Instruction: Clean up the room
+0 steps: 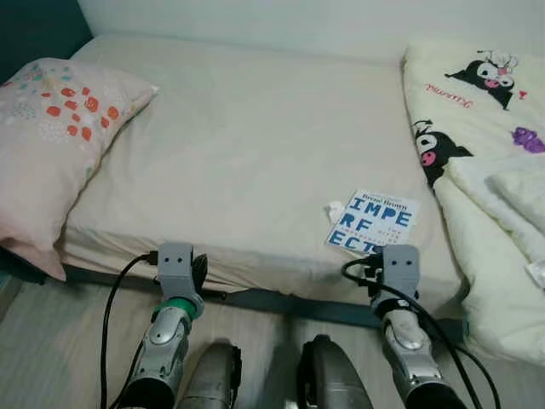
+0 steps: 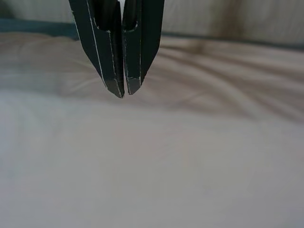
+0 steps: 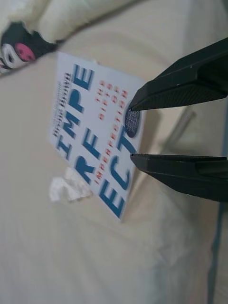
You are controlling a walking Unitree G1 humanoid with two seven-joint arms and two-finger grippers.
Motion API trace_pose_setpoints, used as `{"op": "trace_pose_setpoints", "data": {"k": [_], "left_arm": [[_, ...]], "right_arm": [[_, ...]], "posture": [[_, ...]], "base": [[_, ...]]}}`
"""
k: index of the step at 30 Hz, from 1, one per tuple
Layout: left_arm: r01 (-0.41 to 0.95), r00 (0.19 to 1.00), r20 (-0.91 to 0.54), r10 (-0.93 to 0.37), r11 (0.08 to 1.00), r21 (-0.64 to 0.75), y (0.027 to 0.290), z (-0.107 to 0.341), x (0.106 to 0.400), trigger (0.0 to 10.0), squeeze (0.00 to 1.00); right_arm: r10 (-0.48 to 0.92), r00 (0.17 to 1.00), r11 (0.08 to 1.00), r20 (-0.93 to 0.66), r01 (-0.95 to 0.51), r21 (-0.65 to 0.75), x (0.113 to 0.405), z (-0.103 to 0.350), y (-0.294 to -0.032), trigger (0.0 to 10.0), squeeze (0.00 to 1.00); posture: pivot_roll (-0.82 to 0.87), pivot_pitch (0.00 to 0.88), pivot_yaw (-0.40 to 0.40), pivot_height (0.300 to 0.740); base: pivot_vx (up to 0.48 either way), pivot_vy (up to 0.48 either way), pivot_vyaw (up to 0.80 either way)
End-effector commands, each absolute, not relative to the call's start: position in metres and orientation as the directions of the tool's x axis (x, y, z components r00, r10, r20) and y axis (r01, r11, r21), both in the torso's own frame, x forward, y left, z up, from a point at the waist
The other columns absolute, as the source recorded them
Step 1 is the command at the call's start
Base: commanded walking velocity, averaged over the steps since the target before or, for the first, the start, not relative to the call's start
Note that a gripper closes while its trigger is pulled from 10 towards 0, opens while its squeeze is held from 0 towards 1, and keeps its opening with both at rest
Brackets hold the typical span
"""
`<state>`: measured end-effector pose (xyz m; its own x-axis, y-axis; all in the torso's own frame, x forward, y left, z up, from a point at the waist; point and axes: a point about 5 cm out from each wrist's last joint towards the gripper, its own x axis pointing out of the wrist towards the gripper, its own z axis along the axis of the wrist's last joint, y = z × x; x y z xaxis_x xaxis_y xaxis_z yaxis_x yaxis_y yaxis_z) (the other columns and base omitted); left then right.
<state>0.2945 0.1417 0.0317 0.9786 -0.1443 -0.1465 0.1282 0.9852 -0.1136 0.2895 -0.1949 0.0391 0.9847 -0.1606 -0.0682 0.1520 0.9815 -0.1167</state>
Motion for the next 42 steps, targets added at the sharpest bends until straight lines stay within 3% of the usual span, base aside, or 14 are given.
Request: {"op": "trace_pose_setpoints", "data": {"k": [1,13,25,42], "left_arm": [[0.164,0.969,-0.163,-0.183,0.979,-0.125,0.132,0.029,0.293,10.0,0.0],[0.155,0.972,-0.16,-0.171,0.982,-0.11,0.135,0.033,0.296,10.0,0.0],[0.172,0.97,-0.15,-0.191,0.977,-0.129,0.111,0.029,0.288,10.0,0.0],[0.194,0.971,-0.121,-0.207,0.975,-0.11,0.114,0.043,0.301,10.0,0.0]], "right_arm": [[-0.182,0.981,0.976,-0.074,0.171,-0.138,0.283,0.038,-0.205,10.0,0.0],[-0.232,0.972,0.966,-0.026,0.227,-0.127,0.278,0.044,-0.216,10.0,0.0],[-0.181,0.983,0.972,-0.037,0.174,-0.156,0.275,0.048,-0.22,10.0,0.0],[-0.274,0.961,0.96,-0.039,0.27,-0.074,0.275,0.05,-0.229,10.0,0.0]], "posture": [[-0.06,0.19,0.03,0.647],[-0.08,0.173,0.024,0.647],[-0.11,0.19,-0.025,0.647],[-0.09,0.186,0.036,0.633]], "base": [[0.0,0.0,0.0],[0.0,0.0,0.0],[0.0,0.0,0.0],[0.0,0.0,-0.16]]}}
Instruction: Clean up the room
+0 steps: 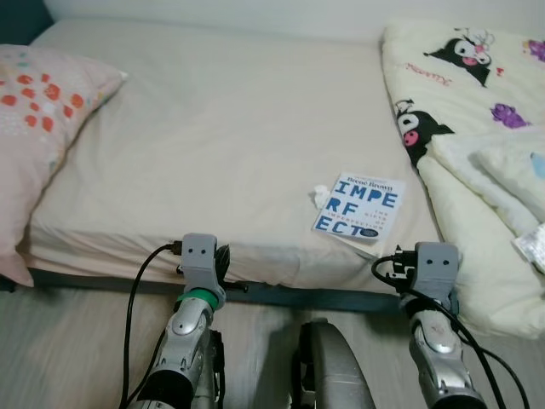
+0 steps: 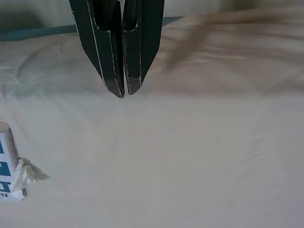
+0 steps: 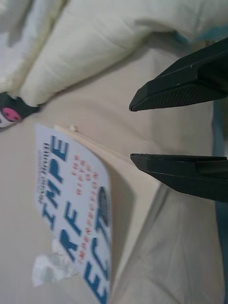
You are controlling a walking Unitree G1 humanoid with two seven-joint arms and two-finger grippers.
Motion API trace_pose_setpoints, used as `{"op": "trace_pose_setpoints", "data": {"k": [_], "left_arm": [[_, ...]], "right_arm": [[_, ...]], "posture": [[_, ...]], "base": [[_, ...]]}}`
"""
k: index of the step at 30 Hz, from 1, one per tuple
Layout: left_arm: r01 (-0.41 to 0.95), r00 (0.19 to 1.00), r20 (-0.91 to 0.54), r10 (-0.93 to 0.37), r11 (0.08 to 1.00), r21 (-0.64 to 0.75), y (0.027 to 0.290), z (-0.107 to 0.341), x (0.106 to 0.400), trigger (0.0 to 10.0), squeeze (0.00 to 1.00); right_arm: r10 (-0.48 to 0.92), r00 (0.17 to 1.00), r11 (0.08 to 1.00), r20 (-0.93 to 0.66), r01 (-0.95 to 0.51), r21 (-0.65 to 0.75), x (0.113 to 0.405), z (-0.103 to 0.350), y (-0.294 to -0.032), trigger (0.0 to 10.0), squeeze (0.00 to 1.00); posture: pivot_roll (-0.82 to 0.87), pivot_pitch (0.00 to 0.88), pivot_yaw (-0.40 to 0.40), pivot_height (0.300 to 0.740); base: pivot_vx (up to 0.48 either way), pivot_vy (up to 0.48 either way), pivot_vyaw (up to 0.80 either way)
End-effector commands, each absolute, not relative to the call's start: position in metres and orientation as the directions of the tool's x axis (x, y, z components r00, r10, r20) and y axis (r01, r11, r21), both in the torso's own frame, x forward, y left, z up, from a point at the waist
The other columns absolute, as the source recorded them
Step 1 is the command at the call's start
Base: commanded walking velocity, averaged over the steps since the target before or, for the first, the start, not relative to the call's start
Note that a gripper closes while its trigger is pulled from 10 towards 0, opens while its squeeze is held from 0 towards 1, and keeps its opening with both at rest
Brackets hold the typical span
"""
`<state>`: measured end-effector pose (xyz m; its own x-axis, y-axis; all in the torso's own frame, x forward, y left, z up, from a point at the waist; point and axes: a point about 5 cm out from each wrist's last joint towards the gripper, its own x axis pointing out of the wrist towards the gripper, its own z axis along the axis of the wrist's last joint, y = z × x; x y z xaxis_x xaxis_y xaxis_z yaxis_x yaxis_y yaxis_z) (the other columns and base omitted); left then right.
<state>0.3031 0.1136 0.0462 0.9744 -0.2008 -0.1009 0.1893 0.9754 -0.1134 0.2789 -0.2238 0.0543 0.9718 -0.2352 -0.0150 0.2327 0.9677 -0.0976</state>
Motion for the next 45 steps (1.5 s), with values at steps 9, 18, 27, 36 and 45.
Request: {"op": "trace_pose_setpoints", "data": {"k": [9,18,27,36,45], "left_arm": [[0.201,0.972,-0.105,-0.212,0.974,-0.105,0.116,0.047,0.302,10.0,0.0],[0.17,0.984,-0.029,-0.175,0.977,-0.129,0.12,0.06,0.305,10.0,0.0],[0.163,0.983,0.102,-0.151,0.979,-0.124,0.137,0.085,0.306,10.0,0.0],[0.236,0.962,0.168,-0.217,0.967,-0.1,0.129,0.104,0.304,10.0,0.0],[0.25,0.956,0.188,-0.227,0.962,-0.109,0.128,0.114,0.307,10.0,0.0]], "right_arm": [[-0.284,0.958,0.958,-0.028,0.282,-0.057,0.276,0.053,-0.23,10.0,0.0],[-0.286,0.958,0.958,0.015,0.286,-0.027,0.283,0.064,-0.233,10.0,0.0],[-0.202,0.978,0.979,0.047,0.202,0.001,0.305,0.082,-0.23,10.0,0.0],[-0.171,0.979,0.984,0.115,0.162,0.079,0.327,0.106,-0.228,10.0,0.0],[-0.172,0.97,0.976,0.17,0.144,0.162,0.329,0.118,-0.226,10.0,0.0]], "posture": [[-0.08,0.193,0.046,0.62],[-0.07,0.202,0.023,0.62],[-0.03,0.216,-0.011,0.595],[-0.01,0.218,-0.012,0.595],[-0.02,0.218,-0.004,0.595]], "base": [[0.0,0.0,0.0],[0.0,0.0,0.0],[0.0,0.0,0.0],[0.0,0.0,0.0],[0.0,0.0,0.0]]}}
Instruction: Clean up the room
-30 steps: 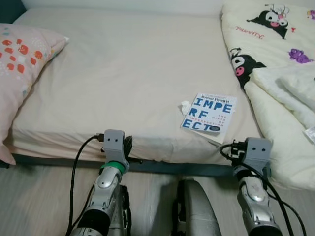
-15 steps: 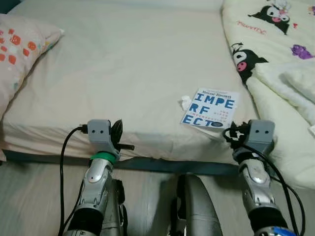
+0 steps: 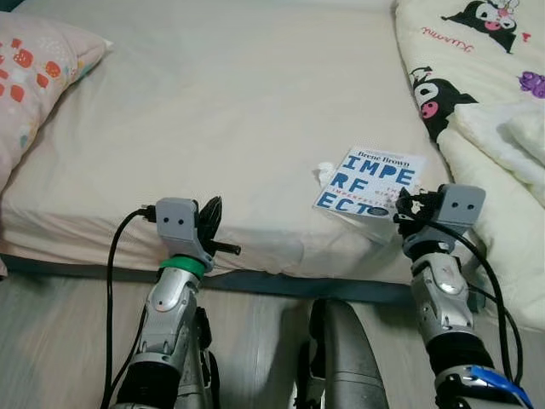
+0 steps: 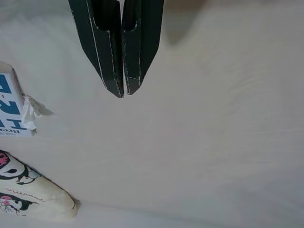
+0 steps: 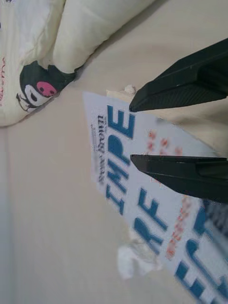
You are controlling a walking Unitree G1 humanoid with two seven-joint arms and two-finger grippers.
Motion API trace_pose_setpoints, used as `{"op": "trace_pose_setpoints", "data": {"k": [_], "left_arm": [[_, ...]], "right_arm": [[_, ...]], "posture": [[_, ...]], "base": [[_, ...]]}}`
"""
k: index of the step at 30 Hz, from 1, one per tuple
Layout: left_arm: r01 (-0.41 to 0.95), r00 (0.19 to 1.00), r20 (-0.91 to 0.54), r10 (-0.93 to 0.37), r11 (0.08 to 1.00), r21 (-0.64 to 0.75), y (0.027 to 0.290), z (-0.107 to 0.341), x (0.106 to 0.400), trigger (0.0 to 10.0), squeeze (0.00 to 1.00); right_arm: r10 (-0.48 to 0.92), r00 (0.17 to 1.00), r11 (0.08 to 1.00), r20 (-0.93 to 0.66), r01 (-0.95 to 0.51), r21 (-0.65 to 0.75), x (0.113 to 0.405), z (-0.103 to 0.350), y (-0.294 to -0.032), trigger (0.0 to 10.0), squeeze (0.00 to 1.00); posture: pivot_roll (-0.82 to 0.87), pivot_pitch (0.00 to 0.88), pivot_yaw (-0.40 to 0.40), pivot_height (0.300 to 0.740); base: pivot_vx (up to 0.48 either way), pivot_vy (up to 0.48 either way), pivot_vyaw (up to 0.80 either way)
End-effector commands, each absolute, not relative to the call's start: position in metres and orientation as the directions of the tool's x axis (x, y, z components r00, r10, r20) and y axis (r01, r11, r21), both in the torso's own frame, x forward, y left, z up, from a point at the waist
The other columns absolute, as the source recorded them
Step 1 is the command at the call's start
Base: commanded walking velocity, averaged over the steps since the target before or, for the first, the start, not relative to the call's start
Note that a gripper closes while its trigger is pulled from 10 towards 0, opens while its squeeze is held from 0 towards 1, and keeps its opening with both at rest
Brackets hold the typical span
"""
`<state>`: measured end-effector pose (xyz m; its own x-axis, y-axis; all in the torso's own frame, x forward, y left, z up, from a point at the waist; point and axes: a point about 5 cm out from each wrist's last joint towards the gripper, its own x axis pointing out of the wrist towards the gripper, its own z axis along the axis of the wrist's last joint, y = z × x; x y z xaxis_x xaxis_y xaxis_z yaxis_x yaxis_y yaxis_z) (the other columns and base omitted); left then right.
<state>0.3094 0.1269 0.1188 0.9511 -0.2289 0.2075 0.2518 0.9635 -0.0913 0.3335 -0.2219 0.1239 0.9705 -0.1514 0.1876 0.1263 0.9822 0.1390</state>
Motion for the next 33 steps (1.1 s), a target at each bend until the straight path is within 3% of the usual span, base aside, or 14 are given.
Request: {"op": "trace_pose_setpoints", "data": {"k": [1,6,8,12,17,27,28,29,33], "left_arm": [[0.252,0.955,0.19,-0.228,0.961,-0.112,0.128,0.115,0.307,10.0,0.0],[0.296,0.947,0.168,-0.275,0.948,-0.118,0.121,0.115,0.309,10.0,0.0],[0.324,0.94,0.149,-0.306,0.939,-0.118,0.115,0.112,0.309,10.0,0.0],[0.335,0.937,0.145,-0.317,0.935,-0.119,0.112,0.112,0.31,10.0,0.0],[0.333,0.938,0.144,-0.315,0.935,-0.119,0.112,0.112,0.31,10.0,0.0],[0.341,0.935,0.147,-0.323,0.932,-0.123,0.113,0.113,0.309,10.0,0.0],[0.349,0.932,0.148,-0.33,0.929,-0.125,0.111,0.114,0.309,10.0,0.0],[0.358,0.929,0.149,-0.339,0.926,-0.125,0.11,0.114,0.309,10.0,0.0],[0.373,0.923,0.147,-0.356,0.921,-0.115,0.108,0.114,0.308,10.0,0.0]], "right_arm": [[-0.171,0.968,0.973,0.182,0.137,0.187,0.328,0.119,-0.224,10.0,0.0],[-0.093,0.988,0.947,0.127,0.048,0.317,0.33,0.114,-0.212,10.0,0.0],[0.019,0.999,0.959,0.027,-0.026,0.281,0.333,0.1,-0.203,10.0,0.0],[0.086,0.993,0.965,-0.083,-0.062,0.256,0.331,0.085,-0.199,10.0,0.0],[-0.006,0.974,0.956,-0.228,0.072,0.285,0.324,0.064,-0.21,10.0,0.0],[-0.124,0.985,0.853,-0.122,0.168,0.494,0.32,0.075,-0.224,10.0,0.0],[-0.178,0.978,0.821,-0.107,0.208,0.532,0.319,0.077,-0.233,10.0,0.7],[-0.223,0.969,0.787,-0.103,0.241,0.568,0.318,0.077,-0.24,10.0,1.0],[-0.266,0.956,0.749,-0.123,0.285,0.599,0.315,0.075,-0.25,10.0,1.0]], "posture": [[-0.02,0.218,-0.004,0.595],[-0.02,0.218,0.004,0.595],[-0.03,0.213,0.006,0.595],[-0.03,0.204,0.004,0.595],[-0.03,0.202,0.001,0.595],[-0.02,0.193,0.004,0.595],[-0.02,0.193,0.005,0.595],[-0.02,0.193,0.006,0.595],[-0.03,0.196,0.008,0.595]], "base": [[0.0,0.0,0.0],[0.0,0.0,0.0],[0.0,0.0,0.0],[0.0,0.0,0.0],[0.0,0.0,0.0],[0.0,0.0,0.0],[0.0,0.0,0.0],[0.0,0.0,0.0],[0.0,0.0,0.0]]}}
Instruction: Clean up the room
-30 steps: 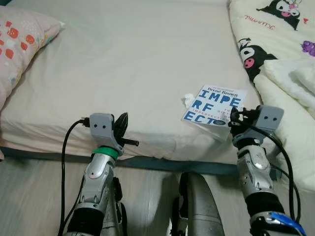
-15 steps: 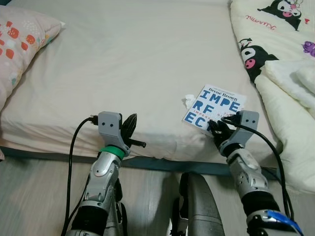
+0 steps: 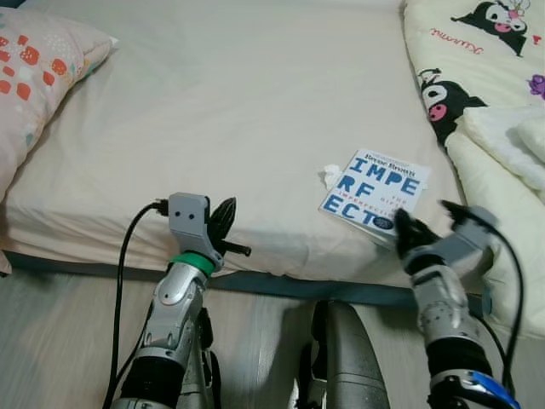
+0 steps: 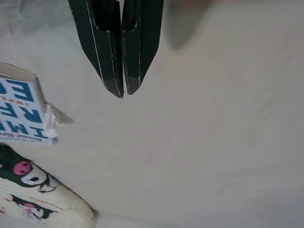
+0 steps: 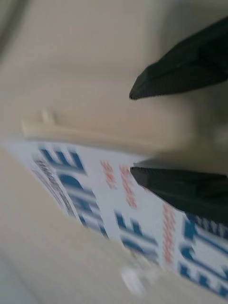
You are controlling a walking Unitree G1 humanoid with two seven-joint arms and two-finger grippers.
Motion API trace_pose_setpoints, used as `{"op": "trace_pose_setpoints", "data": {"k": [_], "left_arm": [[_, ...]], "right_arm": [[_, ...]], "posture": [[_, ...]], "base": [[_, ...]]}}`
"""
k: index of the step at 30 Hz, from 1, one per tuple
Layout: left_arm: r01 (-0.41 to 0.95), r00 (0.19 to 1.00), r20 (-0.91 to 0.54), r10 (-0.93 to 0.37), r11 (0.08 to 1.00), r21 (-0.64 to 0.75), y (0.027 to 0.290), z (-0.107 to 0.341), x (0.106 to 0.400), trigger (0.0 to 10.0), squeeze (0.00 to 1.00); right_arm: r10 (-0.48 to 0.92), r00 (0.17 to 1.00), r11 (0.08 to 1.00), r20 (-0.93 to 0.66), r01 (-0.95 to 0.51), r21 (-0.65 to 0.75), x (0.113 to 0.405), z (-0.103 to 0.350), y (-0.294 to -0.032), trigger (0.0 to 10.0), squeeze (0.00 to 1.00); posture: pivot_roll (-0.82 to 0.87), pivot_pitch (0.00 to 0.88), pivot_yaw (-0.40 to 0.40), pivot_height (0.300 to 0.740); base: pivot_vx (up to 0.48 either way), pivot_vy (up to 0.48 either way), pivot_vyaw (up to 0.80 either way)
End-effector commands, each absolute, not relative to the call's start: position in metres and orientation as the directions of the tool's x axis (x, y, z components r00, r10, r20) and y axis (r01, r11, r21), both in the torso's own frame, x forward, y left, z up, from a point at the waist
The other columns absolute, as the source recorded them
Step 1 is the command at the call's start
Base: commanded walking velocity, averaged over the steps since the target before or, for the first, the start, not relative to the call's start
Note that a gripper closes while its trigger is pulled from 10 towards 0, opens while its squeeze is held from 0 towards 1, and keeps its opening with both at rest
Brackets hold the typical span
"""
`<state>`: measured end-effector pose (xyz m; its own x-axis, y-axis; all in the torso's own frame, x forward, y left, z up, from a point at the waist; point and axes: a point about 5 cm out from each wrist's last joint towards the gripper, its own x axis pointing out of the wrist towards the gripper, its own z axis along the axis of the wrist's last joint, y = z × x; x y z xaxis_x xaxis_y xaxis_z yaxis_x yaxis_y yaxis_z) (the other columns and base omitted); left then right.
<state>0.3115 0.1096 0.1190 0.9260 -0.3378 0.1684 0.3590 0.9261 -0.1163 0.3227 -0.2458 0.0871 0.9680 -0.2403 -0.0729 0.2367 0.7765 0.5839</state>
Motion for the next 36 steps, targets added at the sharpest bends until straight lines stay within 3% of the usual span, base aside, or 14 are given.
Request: {"op": "trace_pose_setpoints", "data": {"k": [1,10,27,36], "left_arm": [[0.373,0.923,0.147,-0.356,0.921,-0.115,0.108,0.114,0.308,10.0,0.0],[0.364,0.927,0.137,-0.349,0.925,-0.107,0.108,0.113,0.308,10.0,0.0],[0.367,0.924,0.159,-0.348,0.924,-0.108,0.102,0.116,0.306,10.0,0.0],[0.383,0.917,0.157,-0.366,0.919,-0.092,0.098,0.116,0.307,10.0,0.0]], "right_arm": [[-0.266,0.956,0.749,-0.123,0.285,0.599,0.315,0.075,-0.25,10.0,1.0],[-0.235,0.962,0.762,-0.141,0.272,0.587,0.312,0.073,-0.253,10.0,1.0],[-0.035,0.999,0.816,0.016,0.02,0.577,0.31,0.085,-0.225,10.0,1.0],[-0.036,0.999,0.815,-0.015,0.038,0.578,0.315,0.079,-0.227,10.0,1.0]], "posture": [[-0.03,0.196,0.008,0.595],[-0.03,0.203,0.007,0.595],[-0.03,0.204,-0.003,0.595],[-0.03,0.204,0.004,0.595]], "base": [[0.0,0.0,0.0],[0.0,0.0,0.0],[0.0,0.0,0.0],[0.0,0.0,0.0]]}}
